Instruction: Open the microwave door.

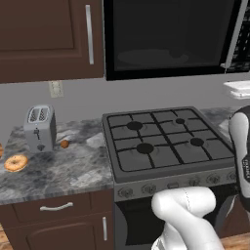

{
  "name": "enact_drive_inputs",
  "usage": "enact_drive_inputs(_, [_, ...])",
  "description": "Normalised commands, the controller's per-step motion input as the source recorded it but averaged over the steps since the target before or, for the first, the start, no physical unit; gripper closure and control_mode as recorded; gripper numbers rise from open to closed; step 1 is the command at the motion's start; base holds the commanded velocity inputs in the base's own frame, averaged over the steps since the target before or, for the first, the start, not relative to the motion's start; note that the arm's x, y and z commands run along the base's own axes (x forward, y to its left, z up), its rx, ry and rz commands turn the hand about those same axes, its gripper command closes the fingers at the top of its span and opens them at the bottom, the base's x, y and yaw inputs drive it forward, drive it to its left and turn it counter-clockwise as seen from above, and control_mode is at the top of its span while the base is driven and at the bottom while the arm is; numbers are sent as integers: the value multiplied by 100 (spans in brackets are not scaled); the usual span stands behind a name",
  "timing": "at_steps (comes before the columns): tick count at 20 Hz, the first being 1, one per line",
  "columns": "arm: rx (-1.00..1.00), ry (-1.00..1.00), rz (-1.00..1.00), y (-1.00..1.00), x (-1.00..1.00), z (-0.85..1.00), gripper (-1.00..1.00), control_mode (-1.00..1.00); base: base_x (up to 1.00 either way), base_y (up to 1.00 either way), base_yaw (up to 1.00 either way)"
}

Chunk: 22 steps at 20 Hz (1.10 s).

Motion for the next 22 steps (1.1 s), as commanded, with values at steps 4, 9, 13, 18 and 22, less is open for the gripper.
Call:
enact_drive_inputs(4, [0, -2, -4, -66, 5, 50, -100, -100, 0, 0, 0])
enact_drive_inputs(9, [2, 0, 0, -51, 21, 17, -100, -100, 0, 0, 0])
enact_drive_inputs(13, [6, 0, 0, -37, 67, 0, -100, -100, 0, 0, 0])
enact_drive_inputs(18, [5, 0, 0, -16, 84, 0, -100, -100, 0, 0, 0])
enact_drive_inputs(22, [8, 3, 3, -32, 82, 0, -100, -100, 0, 0, 0])
